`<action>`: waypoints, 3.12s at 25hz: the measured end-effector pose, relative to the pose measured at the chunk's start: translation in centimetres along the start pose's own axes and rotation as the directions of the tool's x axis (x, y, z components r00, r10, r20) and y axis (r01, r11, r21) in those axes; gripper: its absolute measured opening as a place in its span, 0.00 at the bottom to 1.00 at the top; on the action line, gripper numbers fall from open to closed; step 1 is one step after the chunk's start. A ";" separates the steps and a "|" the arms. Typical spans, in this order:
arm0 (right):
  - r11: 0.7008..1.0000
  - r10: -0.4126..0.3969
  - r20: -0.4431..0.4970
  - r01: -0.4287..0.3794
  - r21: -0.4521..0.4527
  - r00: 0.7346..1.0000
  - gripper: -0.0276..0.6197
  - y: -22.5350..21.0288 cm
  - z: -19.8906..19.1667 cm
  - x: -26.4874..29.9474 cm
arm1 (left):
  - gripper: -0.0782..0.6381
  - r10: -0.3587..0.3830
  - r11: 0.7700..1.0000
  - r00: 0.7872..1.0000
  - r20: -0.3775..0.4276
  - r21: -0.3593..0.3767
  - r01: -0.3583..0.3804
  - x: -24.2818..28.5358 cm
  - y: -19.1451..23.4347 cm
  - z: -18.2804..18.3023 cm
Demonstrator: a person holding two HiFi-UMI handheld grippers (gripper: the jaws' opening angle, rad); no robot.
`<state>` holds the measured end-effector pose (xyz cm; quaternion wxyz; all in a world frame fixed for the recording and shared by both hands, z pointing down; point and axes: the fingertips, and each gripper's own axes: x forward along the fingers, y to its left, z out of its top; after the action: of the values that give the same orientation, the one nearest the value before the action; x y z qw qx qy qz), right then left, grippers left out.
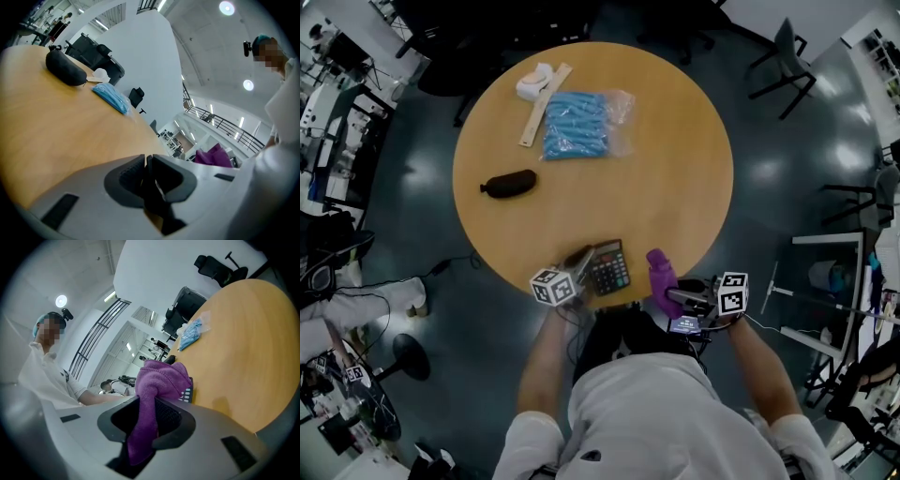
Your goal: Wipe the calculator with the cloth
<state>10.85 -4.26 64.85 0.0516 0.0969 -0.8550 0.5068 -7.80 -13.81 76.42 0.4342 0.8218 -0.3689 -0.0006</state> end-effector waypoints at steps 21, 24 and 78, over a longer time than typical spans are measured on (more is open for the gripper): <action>0.999 0.041 0.042 -0.042 0.001 0.998 0.19 0.9 -1.0 0.1 | 0.26 0.301 0.949 0.946 -0.118 0.135 -0.285 -1.0 2.7 0.6; 0.999 0.048 0.047 -0.048 -0.005 0.998 0.19 1.4 -1.2 0.3 | 0.26 0.382 0.918 0.922 -0.061 0.140 -0.371 -2.1 3.5 1.7; 0.570 -0.817 -0.181 0.720 -0.395 0.548 0.19 -15.2 -0.8 7.0 | 0.12 0.520 0.809 0.822 0.231 0.176 -0.561 -16.7 -13.2 2.9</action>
<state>7.34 -11.43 79.61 0.4320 0.3665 -0.7611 0.3160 -12.87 -1.09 59.83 0.2820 0.7246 -0.6214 0.0963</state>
